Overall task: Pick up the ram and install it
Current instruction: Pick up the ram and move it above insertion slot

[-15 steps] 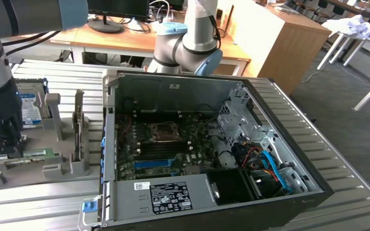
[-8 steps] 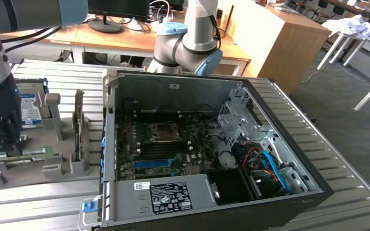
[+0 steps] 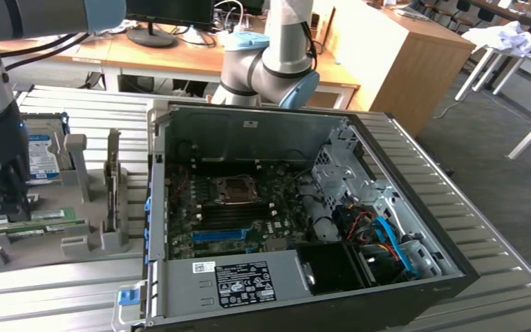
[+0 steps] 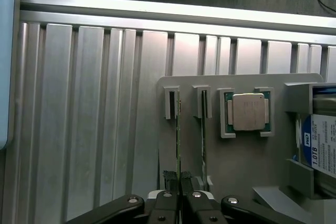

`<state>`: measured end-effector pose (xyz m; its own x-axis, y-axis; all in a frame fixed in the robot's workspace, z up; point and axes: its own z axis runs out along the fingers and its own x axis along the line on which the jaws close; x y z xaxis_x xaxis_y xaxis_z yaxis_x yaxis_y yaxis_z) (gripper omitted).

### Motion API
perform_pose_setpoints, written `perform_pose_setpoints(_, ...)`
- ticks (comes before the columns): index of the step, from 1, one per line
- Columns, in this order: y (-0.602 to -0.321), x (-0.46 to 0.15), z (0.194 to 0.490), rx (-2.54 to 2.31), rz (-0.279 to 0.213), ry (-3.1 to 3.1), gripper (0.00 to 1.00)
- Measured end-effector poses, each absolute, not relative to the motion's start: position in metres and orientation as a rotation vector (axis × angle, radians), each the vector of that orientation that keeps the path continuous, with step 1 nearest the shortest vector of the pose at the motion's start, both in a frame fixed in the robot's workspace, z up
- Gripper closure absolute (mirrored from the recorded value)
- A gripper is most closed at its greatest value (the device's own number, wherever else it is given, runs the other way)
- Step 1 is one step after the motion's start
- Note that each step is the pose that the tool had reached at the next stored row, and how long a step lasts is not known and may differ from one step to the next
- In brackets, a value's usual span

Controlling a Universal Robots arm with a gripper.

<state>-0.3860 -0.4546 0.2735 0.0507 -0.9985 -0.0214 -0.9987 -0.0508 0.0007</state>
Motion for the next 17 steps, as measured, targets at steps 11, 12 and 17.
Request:
perform_pose_setpoints(11, -0.455, -0.386, 0.285, -2.267, 0.025, 2.154, 0.87)
perform_pose_setpoints(12, -0.455, -0.386, 0.286, -2.267, 0.025, 2.154, 0.87)
perform_pose_setpoints(17, -0.455, -0.386, 0.291, -2.267, 0.025, 2.155, 0.87)
